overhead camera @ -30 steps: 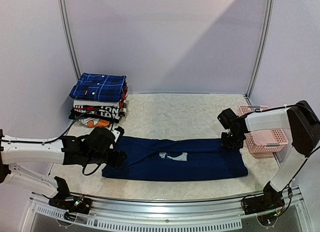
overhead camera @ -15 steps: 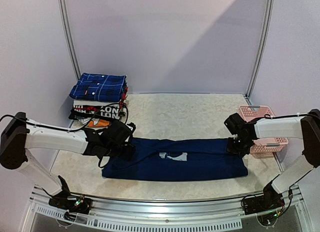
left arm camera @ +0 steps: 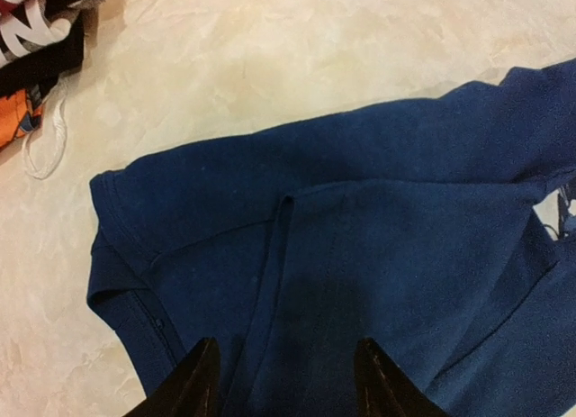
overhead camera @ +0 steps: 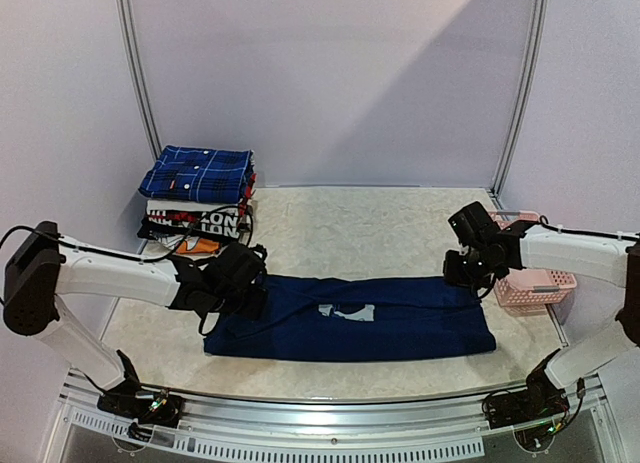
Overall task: Fold and stack the mixed laundry pile
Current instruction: Smooth out the rectangle-folded T-shirt at the center of the board.
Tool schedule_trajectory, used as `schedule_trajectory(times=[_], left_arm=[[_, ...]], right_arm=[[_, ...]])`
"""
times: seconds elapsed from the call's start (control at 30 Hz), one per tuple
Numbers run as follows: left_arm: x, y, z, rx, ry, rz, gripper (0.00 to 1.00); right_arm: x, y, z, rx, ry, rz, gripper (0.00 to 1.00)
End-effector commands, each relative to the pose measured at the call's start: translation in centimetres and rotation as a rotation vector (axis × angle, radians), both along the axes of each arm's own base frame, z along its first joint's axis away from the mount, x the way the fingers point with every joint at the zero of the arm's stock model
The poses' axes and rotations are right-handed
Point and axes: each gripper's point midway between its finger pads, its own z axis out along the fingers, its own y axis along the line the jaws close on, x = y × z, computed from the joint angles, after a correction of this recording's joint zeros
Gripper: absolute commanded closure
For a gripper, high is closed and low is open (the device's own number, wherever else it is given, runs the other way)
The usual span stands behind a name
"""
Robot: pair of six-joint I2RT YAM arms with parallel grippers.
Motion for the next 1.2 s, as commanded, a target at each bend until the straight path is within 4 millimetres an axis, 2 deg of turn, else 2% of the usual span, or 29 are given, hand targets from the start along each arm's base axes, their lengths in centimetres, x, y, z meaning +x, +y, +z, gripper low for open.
schedule_trajectory(times=[0.0,0.17,0.3,0.47,0.63,0.8,0.9,1.0,1.07,1.17], left_arm=[[0.2,0.1,-1.9,0.0,0.04,0.042,0.48],[0.3,-0.2,-2.9,0.0,0.057,0.04,0.48],[0.6,-0.2,-4.3,0.009,0.085,0.032,0.5],[1.6,1.0,-5.5,0.043,0.095,0.048,0.51],[3.7,1.9,-6.0,0.071,0.119,0.058,0.53],[6.7,1.9,-5.6,0.108,0.133,0.069,0.53],[9.1,1.2,-5.1,0.122,0.129,0.068,0.53],[12.2,-0.2,-3.9,0.137,0.106,0.046,0.54],[13.1,-0.7,-2.9,0.159,0.091,0.036,0.54],[13.1,-1.4,-0.9,0.133,0.057,0.023,0.54]], right_arm=[[1.4,1.8,-2.1,-0.001,0.032,0.066,0.67],[1.2,1.3,-6.0,-0.071,0.119,0.052,0.68],[0.2,0.3,-8.7,-0.117,0.188,0.027,0.68],[-1.6,-0.8,-10.6,-0.145,0.248,0.005,0.68],[-4.5,-1.4,-11.4,-0.109,0.295,-0.008,0.67],[-7.2,-1.1,-10.9,-0.035,0.293,-0.017,0.65],[-8.7,1.3,-10.4,0.054,0.308,0.034,0.64],[-9.9,5.0,-8.7,0.109,0.326,0.161,0.63],[-10.8,7.1,-7.4,0.112,0.314,0.249,0.62],[-10.8,8.4,-4.7,0.105,0.263,0.297,0.59]])
